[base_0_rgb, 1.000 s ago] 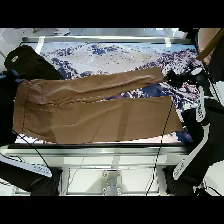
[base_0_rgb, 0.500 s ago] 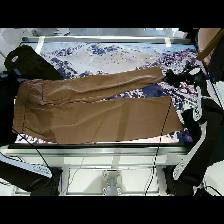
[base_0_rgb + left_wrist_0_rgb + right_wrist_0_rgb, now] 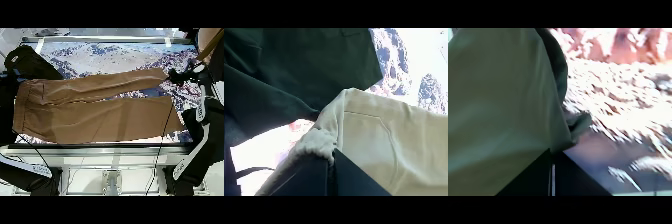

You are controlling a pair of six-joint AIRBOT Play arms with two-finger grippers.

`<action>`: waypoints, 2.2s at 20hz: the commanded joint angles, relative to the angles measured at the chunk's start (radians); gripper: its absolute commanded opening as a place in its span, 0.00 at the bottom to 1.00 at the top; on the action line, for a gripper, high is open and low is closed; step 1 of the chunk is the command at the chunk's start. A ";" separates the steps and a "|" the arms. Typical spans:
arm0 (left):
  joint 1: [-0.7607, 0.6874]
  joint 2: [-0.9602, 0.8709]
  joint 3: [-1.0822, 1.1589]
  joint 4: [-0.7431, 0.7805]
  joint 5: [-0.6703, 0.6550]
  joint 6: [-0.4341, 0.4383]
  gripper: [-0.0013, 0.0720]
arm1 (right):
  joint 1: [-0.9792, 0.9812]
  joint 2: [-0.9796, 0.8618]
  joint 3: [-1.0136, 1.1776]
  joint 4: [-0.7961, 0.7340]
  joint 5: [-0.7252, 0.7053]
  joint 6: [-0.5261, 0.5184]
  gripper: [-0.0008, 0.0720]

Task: Fold the clothes and pants, and hang the long-sleeved shirts on hangers.

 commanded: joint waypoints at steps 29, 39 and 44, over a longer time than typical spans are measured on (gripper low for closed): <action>0.768 0.718 -0.951 0.029 -0.211 0.087 0.66 | -0.288 0.708 -0.506 -0.097 0.496 -0.240 0.54; 0.812 0.665 -1.172 -0.254 0.099 0.287 0.51 | -0.226 0.729 -0.519 -0.060 0.472 -0.239 0.54; 0.686 0.558 -1.170 -0.330 0.149 0.360 0.54 | -0.212 0.731 -0.518 -0.061 0.467 -0.225 0.54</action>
